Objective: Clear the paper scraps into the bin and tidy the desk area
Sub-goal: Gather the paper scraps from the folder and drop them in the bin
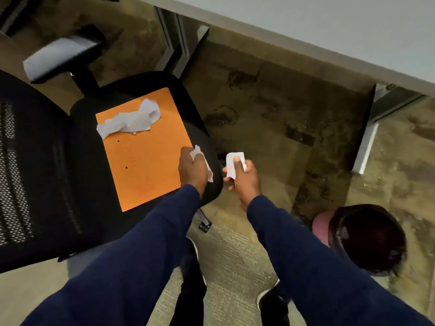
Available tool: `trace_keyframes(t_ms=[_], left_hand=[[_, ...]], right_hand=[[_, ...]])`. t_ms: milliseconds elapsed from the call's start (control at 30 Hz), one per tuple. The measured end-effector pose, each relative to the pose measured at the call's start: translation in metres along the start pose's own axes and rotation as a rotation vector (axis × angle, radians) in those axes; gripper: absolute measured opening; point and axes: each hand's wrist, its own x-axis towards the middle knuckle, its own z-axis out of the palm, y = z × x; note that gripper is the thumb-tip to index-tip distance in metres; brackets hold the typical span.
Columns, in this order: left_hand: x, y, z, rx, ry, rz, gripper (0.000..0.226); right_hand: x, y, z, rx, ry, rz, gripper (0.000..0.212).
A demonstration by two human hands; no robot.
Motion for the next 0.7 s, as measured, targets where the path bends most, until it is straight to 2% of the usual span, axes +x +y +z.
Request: trace_keyframes(t_ms=[200, 300, 500, 700], left_hand=[[-0.047, 0.008, 0.073, 0.041, -0.154, 0.016, 0.018], [-0.074, 0.008, 0.116, 0.082, -0.194, 0.036, 0.013], [-0.130, -0.002, 0.207, 0.180, -0.308, 0.052, 0.012], [-0.181, -0.017, 0.290, 0.219, -0.435, 0.048, 0.010]], right_hand=[[0.002, 0.011, -0.086, -0.048, 0.146, -0.024, 0.032], [0.005, 0.021, -0.132, -0.041, 0.223, -0.031, 0.038], [0.010, 0.043, -0.237, -0.011, 0.360, 0.005, 0.024], [0.006, 0.068, -0.336, -0.043, 0.493, 0.053, 0.025]])
